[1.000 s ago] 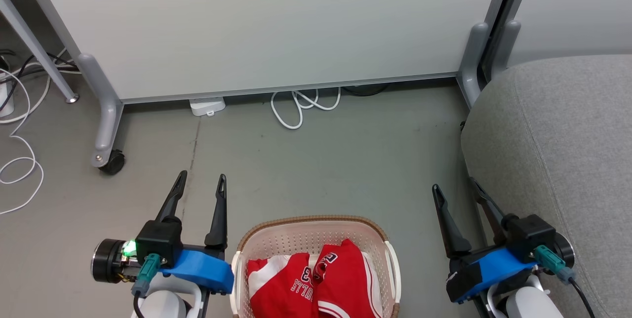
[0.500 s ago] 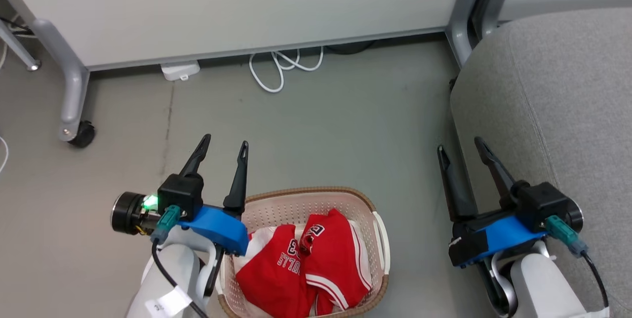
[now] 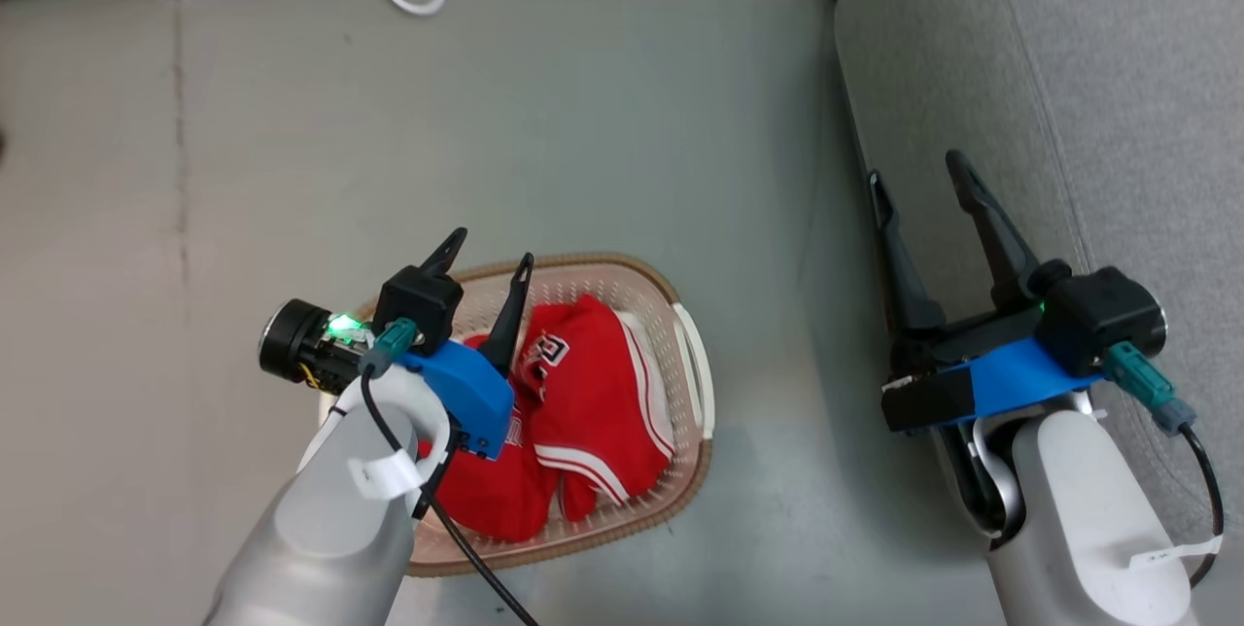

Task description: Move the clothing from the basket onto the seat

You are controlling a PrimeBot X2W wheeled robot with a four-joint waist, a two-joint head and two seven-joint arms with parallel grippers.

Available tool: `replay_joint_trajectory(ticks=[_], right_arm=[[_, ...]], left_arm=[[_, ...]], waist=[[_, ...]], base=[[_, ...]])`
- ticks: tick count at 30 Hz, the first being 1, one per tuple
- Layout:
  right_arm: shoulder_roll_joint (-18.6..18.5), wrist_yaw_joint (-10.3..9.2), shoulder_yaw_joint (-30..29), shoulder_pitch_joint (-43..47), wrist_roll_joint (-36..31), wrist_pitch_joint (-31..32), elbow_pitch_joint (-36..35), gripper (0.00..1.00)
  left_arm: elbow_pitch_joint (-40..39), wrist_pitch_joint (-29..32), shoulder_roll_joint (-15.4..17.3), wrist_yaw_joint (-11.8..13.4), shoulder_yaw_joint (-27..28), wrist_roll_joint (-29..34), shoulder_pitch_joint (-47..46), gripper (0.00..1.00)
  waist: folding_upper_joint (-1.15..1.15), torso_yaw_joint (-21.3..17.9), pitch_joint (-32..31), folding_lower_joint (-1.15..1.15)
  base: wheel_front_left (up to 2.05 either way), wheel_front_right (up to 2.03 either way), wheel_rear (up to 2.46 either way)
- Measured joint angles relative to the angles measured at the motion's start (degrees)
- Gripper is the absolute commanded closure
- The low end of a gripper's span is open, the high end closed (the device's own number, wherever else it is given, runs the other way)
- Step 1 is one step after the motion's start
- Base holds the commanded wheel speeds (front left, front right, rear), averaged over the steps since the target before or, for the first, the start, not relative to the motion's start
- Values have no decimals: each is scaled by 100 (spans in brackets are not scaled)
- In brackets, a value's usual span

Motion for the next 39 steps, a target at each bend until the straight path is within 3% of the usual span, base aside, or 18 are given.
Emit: replay_joint_trajectory(ticks=[12,26,39], right_arm=[[-2,0,-56,-388,2,0,-242,0],[-2,0,-135,-599,-83,0,-486,0],[-2,0,-151,-673,-98,0,-779,0]], left_arm=[[1318,337,43,-2,-1722,-1317,-872,0],[1378,1544,383,-2,-3222,-3054,-1266,0],[1274,1595,504,-2,-4121,-4011,-1835,0]], waist=[[0,-346,1100,0],[0,-423,2092,-1],[0,-460,2722,-1]], base=[[0,0,0],[0,0,0],[0,0,0]])
